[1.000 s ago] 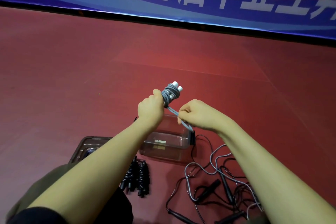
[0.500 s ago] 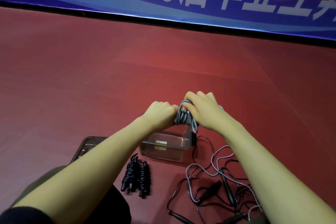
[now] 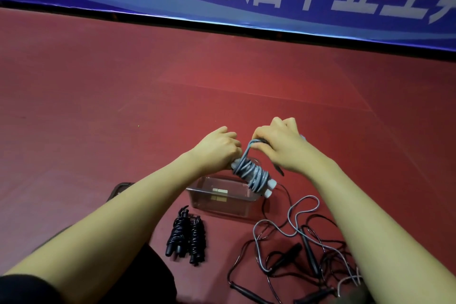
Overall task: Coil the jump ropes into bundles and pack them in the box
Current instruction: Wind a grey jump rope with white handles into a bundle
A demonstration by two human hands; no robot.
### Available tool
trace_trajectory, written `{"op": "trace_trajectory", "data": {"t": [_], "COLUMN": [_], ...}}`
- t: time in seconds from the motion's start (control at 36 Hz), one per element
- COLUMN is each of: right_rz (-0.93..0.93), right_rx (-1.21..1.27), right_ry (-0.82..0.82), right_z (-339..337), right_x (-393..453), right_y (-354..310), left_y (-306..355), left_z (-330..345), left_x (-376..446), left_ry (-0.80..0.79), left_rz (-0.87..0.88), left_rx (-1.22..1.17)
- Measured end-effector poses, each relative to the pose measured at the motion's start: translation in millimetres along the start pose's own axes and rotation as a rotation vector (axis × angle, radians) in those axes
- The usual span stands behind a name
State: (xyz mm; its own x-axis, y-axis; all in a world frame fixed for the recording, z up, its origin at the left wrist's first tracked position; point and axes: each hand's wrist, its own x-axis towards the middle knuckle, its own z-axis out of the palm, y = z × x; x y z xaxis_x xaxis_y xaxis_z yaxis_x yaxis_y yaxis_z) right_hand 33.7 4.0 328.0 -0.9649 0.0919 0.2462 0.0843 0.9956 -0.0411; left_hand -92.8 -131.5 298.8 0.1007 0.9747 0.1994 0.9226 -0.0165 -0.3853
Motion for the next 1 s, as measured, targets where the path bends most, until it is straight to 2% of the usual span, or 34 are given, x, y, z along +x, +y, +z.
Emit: {"op": "trace_trajectory", "data": {"t": [0.14,0.36,0.47,0.53,0.61,0.67,0.75,0.83,1.0], "right_rz": [-0.095,-0.047,0.178,0.249,0.302,0.345,0.382,0.413,0.402], "right_rx": [-0.168,-0.133,0.106,0.322,0.218,0.230,0.313,0.331,0.396], "right_ry": [0.046,0.027,-0.047,-0.036,-0.073,-0.085,-0.065,-0.150,-0.272], "right_z": [-2,8,4,5,7,7,9,9,5], "right_x": [-3,-3,-1,-3,-2,-1,1,3,3], "right_y": [-1,12,6,1,-4,-6,-13,-21,-28], "left_y": [5,6,9,13,18,19,19,18,17], "left_z": [4,5,-2,-12,-22,-27,-26,-20,-6], "left_x": [-2,-2,0,0,7,12,17,19,22], "left_ry": [0.109,0.423,0.540,0.535,0.469,0.424,0.428,0.423,0.278], "left_rz": [0.068,0.060,-0.136,-0.303,-0.657,-0.825,-0.885,-0.946,-1.029], "left_rx": [-0.033,-0.163,-0.481,-0.715,-0.951,-1.073,-1.076,-0.989,-0.795]}}
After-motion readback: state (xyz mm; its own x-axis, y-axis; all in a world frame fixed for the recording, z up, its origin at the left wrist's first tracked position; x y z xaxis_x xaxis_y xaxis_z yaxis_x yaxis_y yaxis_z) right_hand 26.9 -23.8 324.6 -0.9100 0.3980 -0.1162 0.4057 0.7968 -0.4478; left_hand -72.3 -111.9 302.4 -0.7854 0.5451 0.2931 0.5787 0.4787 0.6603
